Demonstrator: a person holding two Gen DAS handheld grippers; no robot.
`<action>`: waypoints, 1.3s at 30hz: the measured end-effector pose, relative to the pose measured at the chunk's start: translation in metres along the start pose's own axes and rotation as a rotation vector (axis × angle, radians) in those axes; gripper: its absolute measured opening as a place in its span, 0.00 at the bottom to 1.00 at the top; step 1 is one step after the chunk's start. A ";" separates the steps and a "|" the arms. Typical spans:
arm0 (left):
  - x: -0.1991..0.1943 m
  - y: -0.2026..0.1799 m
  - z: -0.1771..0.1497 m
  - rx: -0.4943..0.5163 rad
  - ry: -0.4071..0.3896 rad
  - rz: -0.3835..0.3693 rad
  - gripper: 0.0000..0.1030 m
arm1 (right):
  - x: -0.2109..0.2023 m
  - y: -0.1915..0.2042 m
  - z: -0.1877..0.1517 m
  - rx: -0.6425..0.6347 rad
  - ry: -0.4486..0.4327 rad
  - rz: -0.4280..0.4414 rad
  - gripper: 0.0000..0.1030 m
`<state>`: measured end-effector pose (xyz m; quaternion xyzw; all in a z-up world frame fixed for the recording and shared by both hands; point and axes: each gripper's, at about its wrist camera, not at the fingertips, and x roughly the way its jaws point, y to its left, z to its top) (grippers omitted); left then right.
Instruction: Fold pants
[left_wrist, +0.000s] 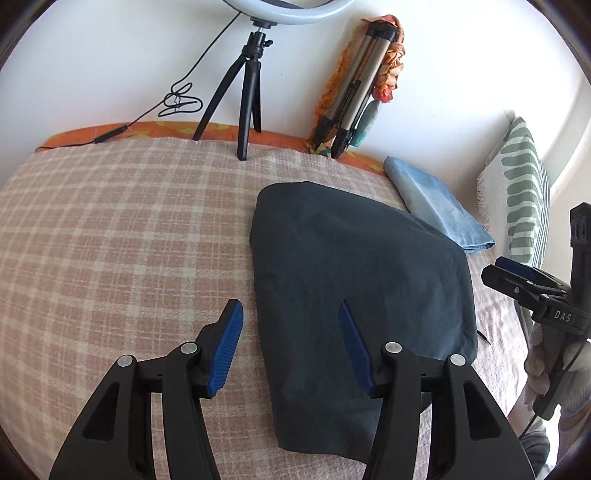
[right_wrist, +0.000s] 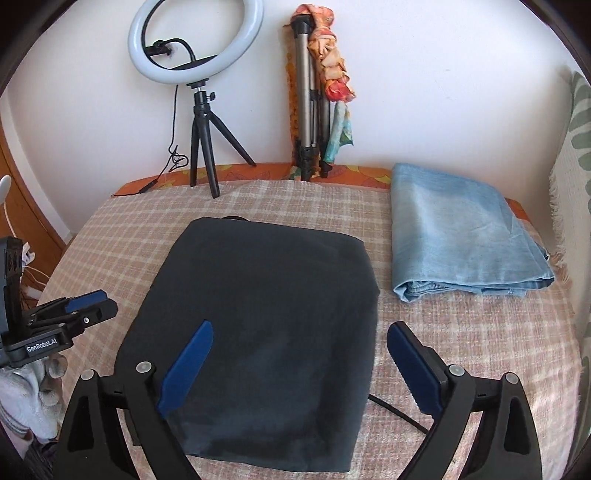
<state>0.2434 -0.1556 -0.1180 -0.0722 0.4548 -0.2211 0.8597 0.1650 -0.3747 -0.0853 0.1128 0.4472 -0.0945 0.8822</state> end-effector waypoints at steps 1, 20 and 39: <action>0.004 0.003 0.000 -0.011 0.010 0.002 0.52 | 0.008 -0.011 0.000 0.013 0.017 -0.010 1.00; 0.079 0.018 0.029 -0.044 0.107 -0.023 0.58 | 0.101 -0.092 -0.002 0.260 0.135 0.360 0.99; 0.102 -0.002 0.038 -0.002 0.064 -0.035 0.19 | 0.106 -0.042 -0.009 0.140 0.150 0.517 0.30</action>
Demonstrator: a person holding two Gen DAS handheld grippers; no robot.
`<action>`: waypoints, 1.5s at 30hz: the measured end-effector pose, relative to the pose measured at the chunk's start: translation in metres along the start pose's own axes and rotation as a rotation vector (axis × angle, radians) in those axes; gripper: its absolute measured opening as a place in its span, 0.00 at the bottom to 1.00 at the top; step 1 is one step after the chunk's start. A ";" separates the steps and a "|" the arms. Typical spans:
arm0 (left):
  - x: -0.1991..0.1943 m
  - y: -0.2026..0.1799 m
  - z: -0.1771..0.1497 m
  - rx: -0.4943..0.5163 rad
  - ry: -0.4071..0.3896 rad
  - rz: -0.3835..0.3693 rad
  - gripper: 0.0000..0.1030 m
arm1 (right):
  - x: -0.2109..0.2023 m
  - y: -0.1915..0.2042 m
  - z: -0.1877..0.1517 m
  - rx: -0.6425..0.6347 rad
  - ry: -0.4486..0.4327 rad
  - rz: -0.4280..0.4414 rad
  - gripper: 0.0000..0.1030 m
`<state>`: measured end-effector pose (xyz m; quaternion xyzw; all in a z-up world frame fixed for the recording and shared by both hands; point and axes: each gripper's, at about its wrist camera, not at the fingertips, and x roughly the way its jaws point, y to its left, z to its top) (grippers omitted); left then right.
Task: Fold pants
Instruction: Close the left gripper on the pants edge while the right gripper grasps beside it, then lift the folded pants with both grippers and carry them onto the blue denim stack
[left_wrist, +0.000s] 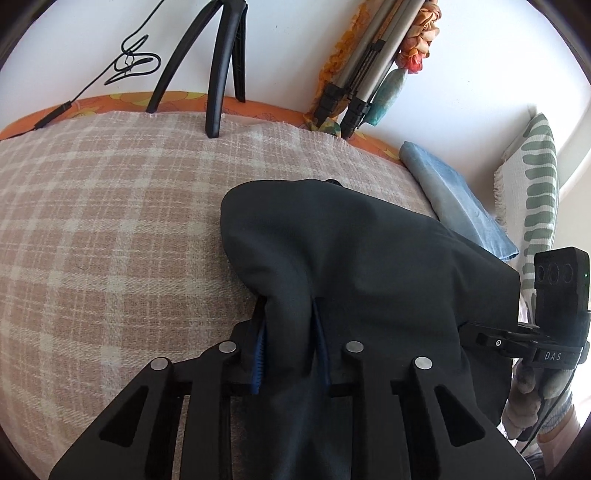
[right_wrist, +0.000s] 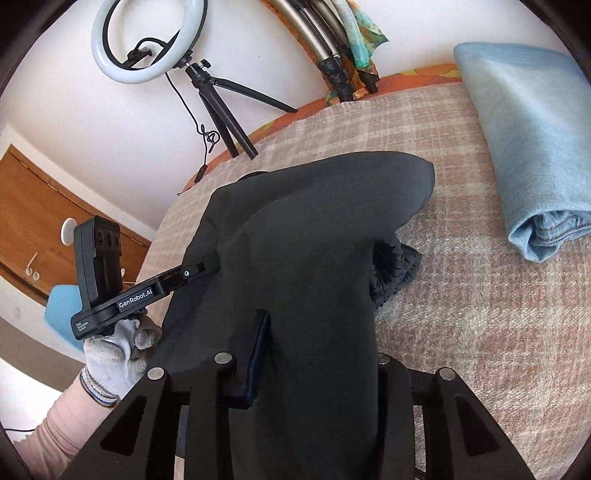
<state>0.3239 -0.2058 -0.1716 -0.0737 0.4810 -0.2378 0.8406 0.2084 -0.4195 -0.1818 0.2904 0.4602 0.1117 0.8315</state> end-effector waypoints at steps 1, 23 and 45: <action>-0.002 -0.002 0.000 0.000 -0.005 0.015 0.16 | 0.000 0.006 0.000 -0.023 -0.003 -0.028 0.28; -0.086 -0.074 -0.011 0.231 -0.259 0.132 0.08 | -0.061 0.078 -0.008 -0.230 -0.156 -0.201 0.20; -0.102 -0.154 0.016 0.331 -0.359 0.027 0.07 | -0.131 0.086 -0.004 -0.263 -0.329 -0.392 0.20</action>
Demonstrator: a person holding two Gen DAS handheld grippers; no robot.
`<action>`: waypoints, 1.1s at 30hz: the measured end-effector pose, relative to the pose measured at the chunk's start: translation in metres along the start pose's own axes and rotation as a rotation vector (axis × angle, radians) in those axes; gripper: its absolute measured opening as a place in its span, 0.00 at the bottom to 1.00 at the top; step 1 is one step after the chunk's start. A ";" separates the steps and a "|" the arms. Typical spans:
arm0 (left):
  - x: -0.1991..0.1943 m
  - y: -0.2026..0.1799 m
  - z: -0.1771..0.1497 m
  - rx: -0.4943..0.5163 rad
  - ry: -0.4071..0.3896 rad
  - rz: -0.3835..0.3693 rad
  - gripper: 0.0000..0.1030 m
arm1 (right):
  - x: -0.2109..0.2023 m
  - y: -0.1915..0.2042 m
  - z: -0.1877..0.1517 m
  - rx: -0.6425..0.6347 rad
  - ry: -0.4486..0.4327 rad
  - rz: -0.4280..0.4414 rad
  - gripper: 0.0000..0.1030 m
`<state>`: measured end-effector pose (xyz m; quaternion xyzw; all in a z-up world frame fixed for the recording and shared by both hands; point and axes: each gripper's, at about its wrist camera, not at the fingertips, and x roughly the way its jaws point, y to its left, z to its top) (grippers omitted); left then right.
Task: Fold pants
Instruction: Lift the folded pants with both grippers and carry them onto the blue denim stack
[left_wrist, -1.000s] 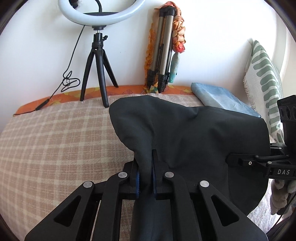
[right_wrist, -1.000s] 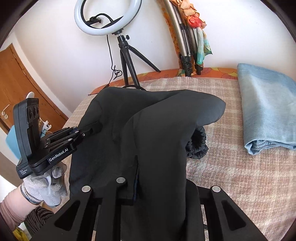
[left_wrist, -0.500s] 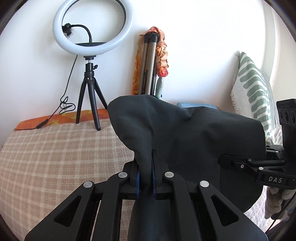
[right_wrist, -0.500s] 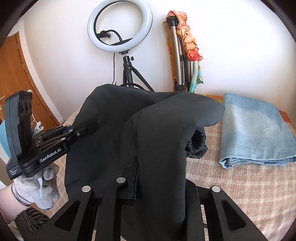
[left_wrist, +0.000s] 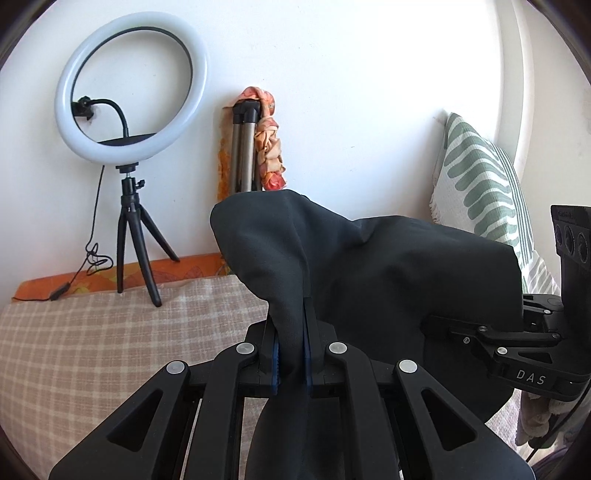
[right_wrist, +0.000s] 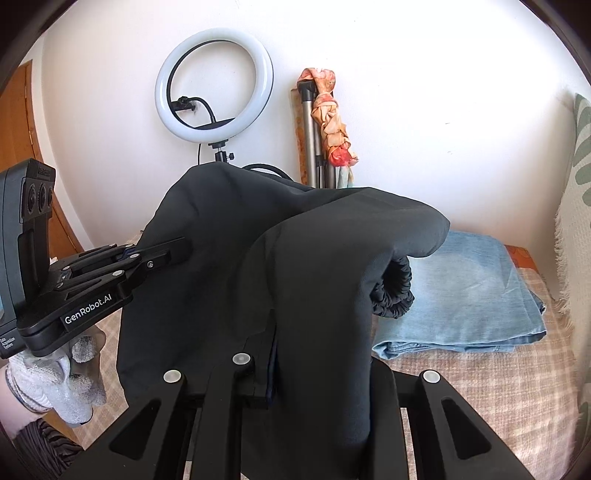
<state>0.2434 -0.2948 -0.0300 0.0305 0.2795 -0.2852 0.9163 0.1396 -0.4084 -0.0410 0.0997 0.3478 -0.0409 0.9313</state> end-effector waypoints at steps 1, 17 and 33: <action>0.002 -0.004 0.003 0.003 -0.003 -0.005 0.07 | -0.003 -0.003 0.002 -0.007 -0.010 -0.012 0.20; 0.064 -0.082 0.046 0.092 -0.014 -0.084 0.08 | -0.024 -0.098 0.026 -0.004 -0.053 -0.131 0.20; 0.171 -0.105 0.107 0.010 0.002 -0.149 0.07 | 0.021 -0.210 0.106 -0.016 0.023 -0.105 0.20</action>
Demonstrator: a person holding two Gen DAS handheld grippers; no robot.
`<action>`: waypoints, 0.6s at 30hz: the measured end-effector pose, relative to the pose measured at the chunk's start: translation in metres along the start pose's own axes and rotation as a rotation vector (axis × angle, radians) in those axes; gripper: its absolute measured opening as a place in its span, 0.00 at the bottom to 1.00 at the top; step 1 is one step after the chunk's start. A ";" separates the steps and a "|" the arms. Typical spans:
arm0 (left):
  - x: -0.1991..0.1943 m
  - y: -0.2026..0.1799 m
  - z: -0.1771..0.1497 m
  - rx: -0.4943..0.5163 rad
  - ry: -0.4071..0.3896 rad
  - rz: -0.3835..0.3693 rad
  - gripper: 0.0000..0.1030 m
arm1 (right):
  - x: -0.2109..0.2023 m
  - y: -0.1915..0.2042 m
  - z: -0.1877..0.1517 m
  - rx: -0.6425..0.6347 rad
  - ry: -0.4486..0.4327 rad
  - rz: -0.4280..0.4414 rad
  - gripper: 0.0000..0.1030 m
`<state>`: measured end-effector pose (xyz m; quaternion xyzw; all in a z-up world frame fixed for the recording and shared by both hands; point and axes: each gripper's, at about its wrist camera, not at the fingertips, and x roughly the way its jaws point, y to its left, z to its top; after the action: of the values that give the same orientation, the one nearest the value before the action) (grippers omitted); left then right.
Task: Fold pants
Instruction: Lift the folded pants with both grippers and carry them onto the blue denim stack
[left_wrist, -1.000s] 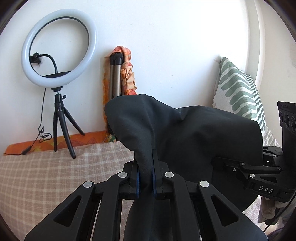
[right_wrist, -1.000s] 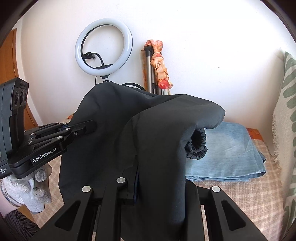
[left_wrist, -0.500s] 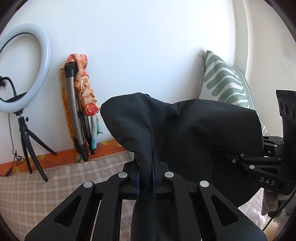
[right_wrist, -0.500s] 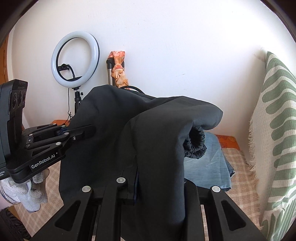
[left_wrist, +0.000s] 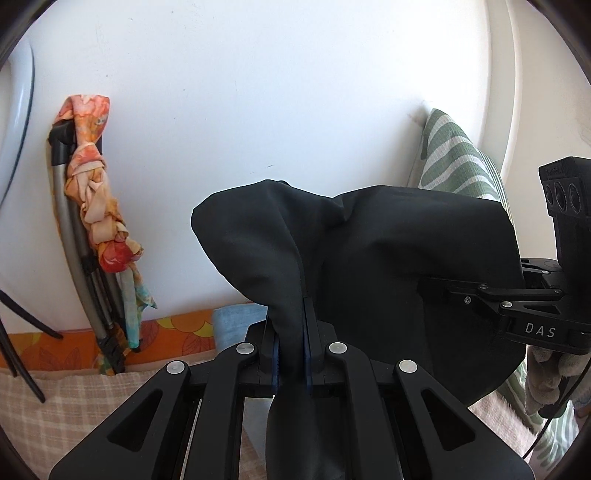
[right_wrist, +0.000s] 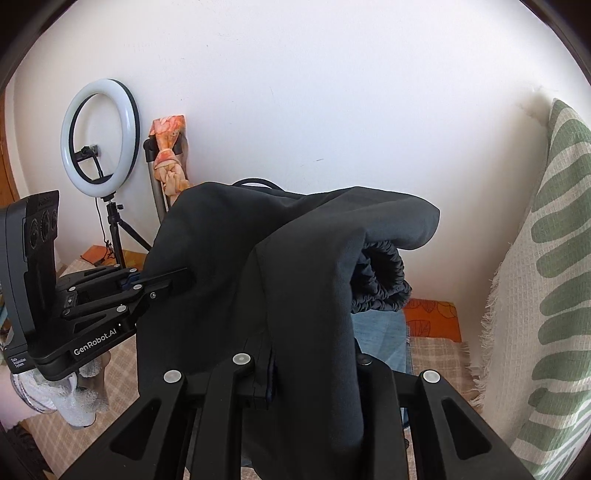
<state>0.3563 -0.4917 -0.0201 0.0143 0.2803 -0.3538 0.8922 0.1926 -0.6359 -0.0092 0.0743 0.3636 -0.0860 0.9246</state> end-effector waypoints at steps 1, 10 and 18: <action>0.008 0.002 0.001 -0.008 0.006 -0.002 0.07 | 0.007 -0.005 0.002 0.000 0.010 0.000 0.20; 0.071 0.022 -0.009 -0.043 0.084 0.018 0.07 | 0.082 -0.050 -0.007 0.089 0.108 0.026 0.20; 0.100 0.031 -0.023 -0.049 0.143 0.057 0.08 | 0.119 -0.070 -0.023 0.122 0.172 -0.023 0.27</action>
<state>0.4239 -0.5257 -0.0955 0.0256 0.3515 -0.3194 0.8797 0.2480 -0.7116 -0.1127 0.1334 0.4365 -0.1117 0.8827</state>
